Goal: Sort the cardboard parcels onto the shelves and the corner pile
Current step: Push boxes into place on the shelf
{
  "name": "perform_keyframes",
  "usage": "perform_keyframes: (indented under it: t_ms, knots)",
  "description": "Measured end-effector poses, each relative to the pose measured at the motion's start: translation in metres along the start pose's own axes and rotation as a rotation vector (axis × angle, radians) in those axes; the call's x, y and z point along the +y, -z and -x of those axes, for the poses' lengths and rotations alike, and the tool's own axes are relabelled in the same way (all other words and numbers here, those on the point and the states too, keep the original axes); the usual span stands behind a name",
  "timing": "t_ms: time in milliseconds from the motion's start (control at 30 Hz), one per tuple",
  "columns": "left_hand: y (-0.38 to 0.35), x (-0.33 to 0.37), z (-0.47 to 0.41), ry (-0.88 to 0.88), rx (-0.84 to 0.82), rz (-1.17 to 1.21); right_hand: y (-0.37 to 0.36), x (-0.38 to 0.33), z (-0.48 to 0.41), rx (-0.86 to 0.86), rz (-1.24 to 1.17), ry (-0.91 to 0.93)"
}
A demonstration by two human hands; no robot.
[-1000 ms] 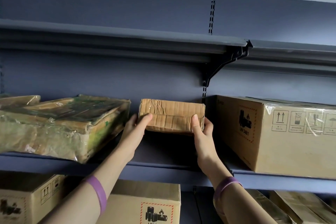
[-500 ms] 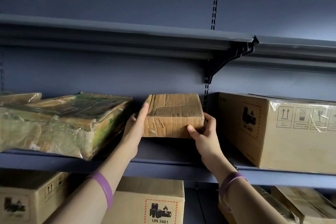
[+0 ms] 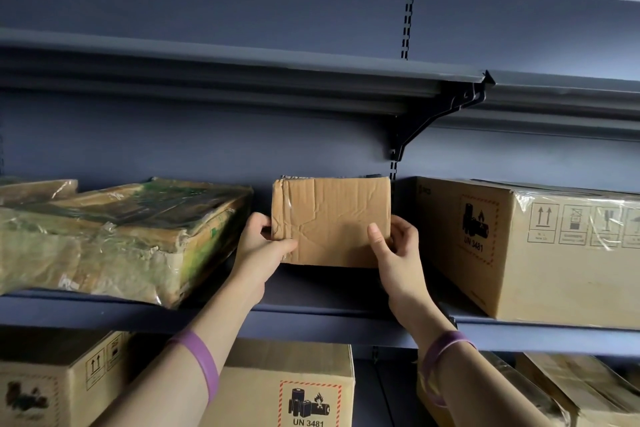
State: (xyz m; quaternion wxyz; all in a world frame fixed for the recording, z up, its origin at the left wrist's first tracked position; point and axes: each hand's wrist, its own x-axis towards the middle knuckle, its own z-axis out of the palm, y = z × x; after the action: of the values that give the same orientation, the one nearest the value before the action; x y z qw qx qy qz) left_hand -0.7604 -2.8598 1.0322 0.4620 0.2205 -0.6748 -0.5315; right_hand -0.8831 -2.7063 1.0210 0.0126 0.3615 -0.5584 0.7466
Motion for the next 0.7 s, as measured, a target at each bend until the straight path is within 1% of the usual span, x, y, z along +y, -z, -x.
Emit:
perform_keyframes:
  t_ms: [133, 233, 300, 367, 500, 600, 700]
  knots:
    - [0.001, -0.001, -0.001, -0.035, 0.016, 0.017, 0.002, 0.003, 0.0, -0.04, 0.043, 0.052]
    - [0.0, 0.001, 0.002, -0.086, 0.017, 0.089, 0.002, 0.004, 0.0, -0.053, 0.096, 0.085]
    - [-0.001, 0.004, 0.005, -0.087, -0.013, 0.166, 0.001, 0.002, 0.001, -0.047, 0.102, 0.103]
    - [-0.003, 0.01, 0.009, -0.066, -0.028, 0.194, 0.001, 0.002, 0.002, -0.039, 0.098, 0.106]
    - [-0.002, 0.012, 0.006, 0.01, 0.019, 0.216, 0.002, 0.004, 0.002, -0.056, 0.062, 0.094]
    - [-0.001, 0.011, 0.005, 0.06, 0.033, 0.278, 0.0, -0.002, 0.005, -0.069, 0.003, 0.076]
    - [-0.003, 0.011, 0.003, 0.035, 0.054, 0.303, -0.001, -0.005, 0.005, -0.052, -0.051, -0.002]
